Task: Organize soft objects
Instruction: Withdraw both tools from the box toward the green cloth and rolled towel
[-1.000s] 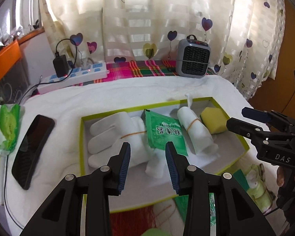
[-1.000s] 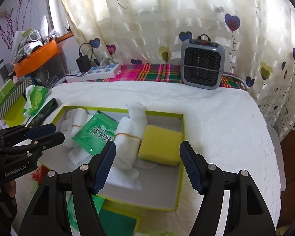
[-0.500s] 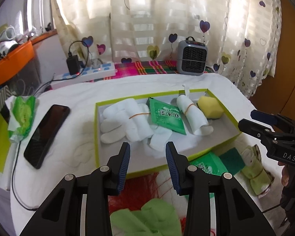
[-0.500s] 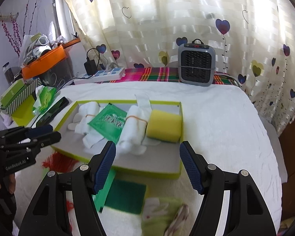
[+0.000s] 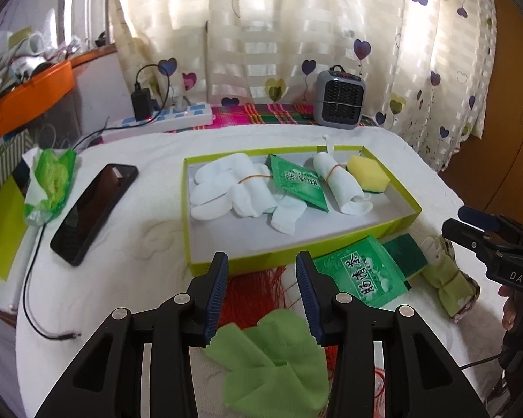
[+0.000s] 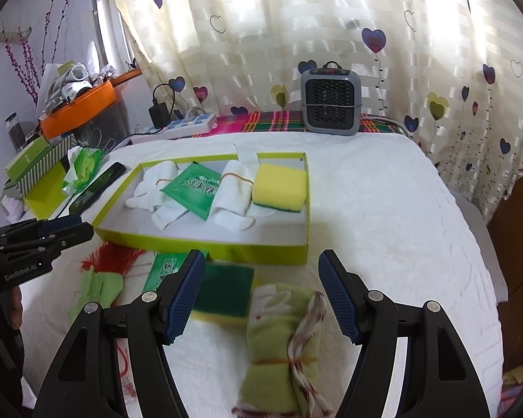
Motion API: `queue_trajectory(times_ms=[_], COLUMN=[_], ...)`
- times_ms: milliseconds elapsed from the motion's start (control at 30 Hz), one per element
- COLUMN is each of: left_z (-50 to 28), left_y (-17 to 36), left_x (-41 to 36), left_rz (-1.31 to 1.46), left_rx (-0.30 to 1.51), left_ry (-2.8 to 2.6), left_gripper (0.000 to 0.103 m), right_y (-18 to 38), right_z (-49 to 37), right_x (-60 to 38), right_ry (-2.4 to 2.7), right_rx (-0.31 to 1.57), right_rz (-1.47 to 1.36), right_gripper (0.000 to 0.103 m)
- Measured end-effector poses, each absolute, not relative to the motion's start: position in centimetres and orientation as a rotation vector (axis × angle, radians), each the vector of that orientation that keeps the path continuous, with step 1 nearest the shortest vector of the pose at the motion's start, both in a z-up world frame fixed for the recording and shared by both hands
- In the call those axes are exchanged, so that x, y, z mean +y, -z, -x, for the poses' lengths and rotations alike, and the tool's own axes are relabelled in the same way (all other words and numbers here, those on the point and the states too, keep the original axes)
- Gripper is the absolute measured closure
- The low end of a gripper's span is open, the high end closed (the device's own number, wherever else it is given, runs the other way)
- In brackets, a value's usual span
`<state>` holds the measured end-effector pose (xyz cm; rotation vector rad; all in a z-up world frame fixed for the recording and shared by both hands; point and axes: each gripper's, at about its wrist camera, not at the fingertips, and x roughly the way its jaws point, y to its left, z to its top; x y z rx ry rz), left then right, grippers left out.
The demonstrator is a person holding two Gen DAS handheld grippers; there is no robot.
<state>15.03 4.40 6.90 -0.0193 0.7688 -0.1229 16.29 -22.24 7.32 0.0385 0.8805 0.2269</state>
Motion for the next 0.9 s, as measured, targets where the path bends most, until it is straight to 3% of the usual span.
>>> queue_trajectory(times_ms=[333,733,900], left_z=[-13.5,-11.8,-11.7], left_y=[-6.0,-3.8,-2.1], left_x=[7.0,8.6,8.3], left_rz=[0.080,0.170,0.195], left_rx=[0.778,0.855,0.911], left_ry=[0.114,0.212,0.233], left_gripper=[0.062,0.048,0.047], right_y=[-6.9,-5.6,-4.4], right_z=[-13.9,-11.5,-11.2], right_x=[-22.8,-23.6,-23.8], right_ry=[-0.209,-0.182,-0.168], right_rx=[0.881,0.912,0.953], right_rz=[-0.042,-0.042,-0.030], right_gripper=[0.035,0.035,0.035])
